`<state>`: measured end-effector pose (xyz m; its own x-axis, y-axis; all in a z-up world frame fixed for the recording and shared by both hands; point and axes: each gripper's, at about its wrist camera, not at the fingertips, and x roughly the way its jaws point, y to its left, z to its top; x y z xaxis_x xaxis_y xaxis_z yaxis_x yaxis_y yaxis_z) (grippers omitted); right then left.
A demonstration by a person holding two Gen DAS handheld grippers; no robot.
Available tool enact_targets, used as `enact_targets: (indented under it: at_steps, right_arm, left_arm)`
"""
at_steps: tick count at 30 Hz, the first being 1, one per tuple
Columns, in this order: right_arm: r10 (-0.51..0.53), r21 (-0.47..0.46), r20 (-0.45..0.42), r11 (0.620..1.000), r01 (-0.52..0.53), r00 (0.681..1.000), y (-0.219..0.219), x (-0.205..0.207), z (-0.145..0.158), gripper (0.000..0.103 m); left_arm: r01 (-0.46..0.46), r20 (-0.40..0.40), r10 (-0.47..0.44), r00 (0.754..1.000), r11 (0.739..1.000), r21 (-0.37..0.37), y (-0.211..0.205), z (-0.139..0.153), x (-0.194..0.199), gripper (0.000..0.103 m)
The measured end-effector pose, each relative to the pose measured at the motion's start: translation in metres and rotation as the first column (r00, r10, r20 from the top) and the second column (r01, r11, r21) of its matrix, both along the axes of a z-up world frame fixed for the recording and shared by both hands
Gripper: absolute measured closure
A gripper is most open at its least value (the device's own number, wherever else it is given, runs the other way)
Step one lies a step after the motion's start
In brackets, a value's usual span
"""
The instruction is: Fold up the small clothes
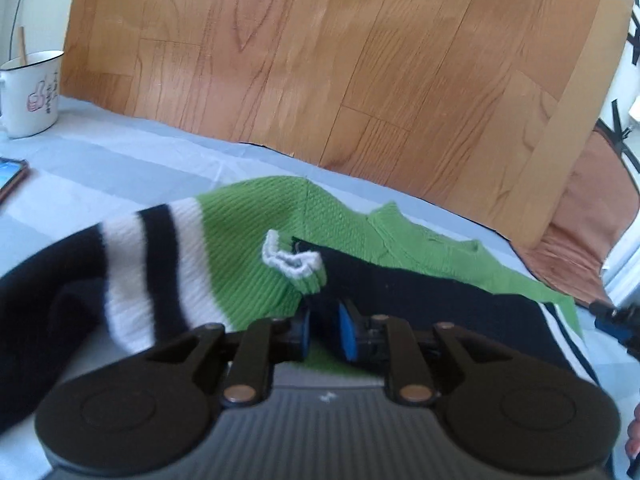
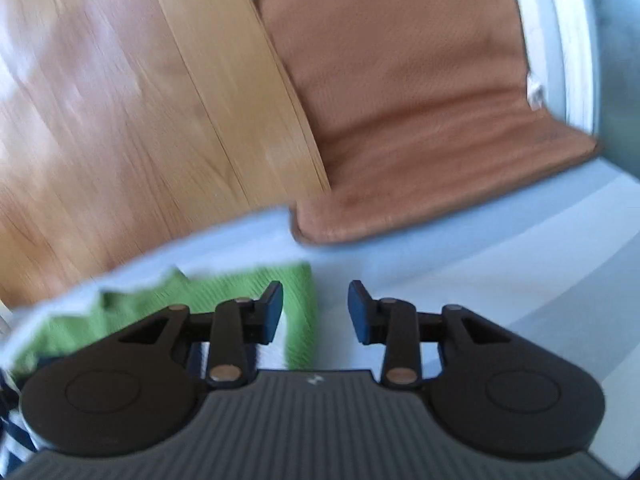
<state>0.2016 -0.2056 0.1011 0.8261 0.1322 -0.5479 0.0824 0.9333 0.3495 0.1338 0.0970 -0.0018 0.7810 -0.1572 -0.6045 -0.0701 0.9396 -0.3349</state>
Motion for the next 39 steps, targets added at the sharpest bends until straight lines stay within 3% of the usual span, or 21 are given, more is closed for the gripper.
enact_targets:
  at_steps: [1,8,13,16,18,20,23,25,27,29,30,32,35,36,37,39]
  right_arm:
    - [0.038,0.003,0.007,0.999,-0.038,0.999,0.005,-0.006,0.006,0.063]
    - [0.305,0.034,-0.049,0.952,-0.304,0.951,0.083,-0.032,0.011,0.063]
    - [0.481,0.058,-0.039,0.876,-0.479,0.876,0.146,-0.054,0.018,0.063]
    - [0.585,0.067,-0.031,0.811,-0.582,0.811,0.189,-0.066,0.022,0.063]
    - [0.665,0.062,-0.03,0.746,-0.663,0.746,0.222,-0.075,0.025,0.063]
    - [0.757,0.026,-0.031,0.654,-0.756,0.653,0.262,-0.088,0.033,0.063]
    - [0.871,-0.14,-0.025,0.483,-0.865,0.49,0.328,-0.119,0.043,0.061]
    - [0.924,-0.291,-0.039,0.354,-0.889,0.381,0.376,-0.145,0.046,0.06]
    - [0.958,-0.372,-0.056,0.242,-0.896,0.282,0.419,-0.166,0.044,0.06]
    - [0.974,-0.371,-0.076,0.17,-0.913,0.213,0.452,-0.175,0.039,0.06]
    - [0.977,-0.355,-0.089,0.149,-0.923,0.193,0.468,-0.177,0.036,0.06]
    - [0.975,-0.344,-0.126,0.129,-0.93,0.182,0.497,-0.174,0.024,0.059]
    - [0.951,-0.445,-0.186,0.144,-0.884,0.248,0.53,-0.164,-0.003,0.064]
    - [0.955,-0.435,-0.151,0.167,-0.885,0.255,0.529,-0.158,-0.002,0.094]
    - [0.95,-0.426,-0.155,0.185,-0.885,0.273,0.529,-0.154,0.003,0.093]
    - [0.945,-0.396,-0.086,0.258,-0.881,0.315,0.515,-0.142,0.031,0.093]
  left_arm:
    - [-0.006,-0.008,0.006,1.0,1.0,-0.007,0.002,0.004,-0.005,0.075]
    - [-0.063,0.114,0.067,0.991,0.997,-0.041,0.06,0.037,-0.077,0.066]
    - [-0.205,0.164,0.209,0.964,0.978,-0.039,0.128,0.048,-0.155,0.061]
    - [-0.294,0.173,0.296,0.939,0.955,-0.039,0.165,0.046,-0.204,0.059]
    - [-0.347,0.167,0.353,0.921,0.936,-0.063,0.187,0.04,-0.236,0.058]
    - [-0.398,0.156,0.408,0.899,0.912,-0.097,0.208,0.034,-0.264,0.058]
    - [-0.46,0.153,0.48,0.864,0.875,-0.148,0.232,0.026,-0.296,0.058]
    - [-0.481,0.157,0.507,0.848,0.859,-0.176,0.242,0.022,-0.311,0.058]
    - [-0.485,0.166,0.518,0.839,0.851,-0.201,0.252,0.018,-0.322,0.058]
    - [-0.483,0.175,0.518,0.837,0.851,-0.207,0.258,0.017,-0.331,0.058]
    - [-0.483,0.178,0.518,0.837,0.851,-0.208,0.258,0.017,-0.335,0.058]
    - [-0.48,0.183,0.518,0.836,0.851,-0.215,0.261,0.017,-0.34,0.058]
    - [-0.479,0.18,0.52,0.835,0.848,-0.225,0.265,0.016,-0.347,0.058]
    - [-0.477,0.179,0.518,0.836,0.849,-0.228,0.267,0.016,-0.35,0.058]
    - [-0.473,0.181,0.515,0.838,0.851,-0.229,0.266,0.016,-0.352,0.058]
    - [-0.466,0.19,0.508,0.84,0.855,-0.227,0.266,0.017,-0.352,0.058]
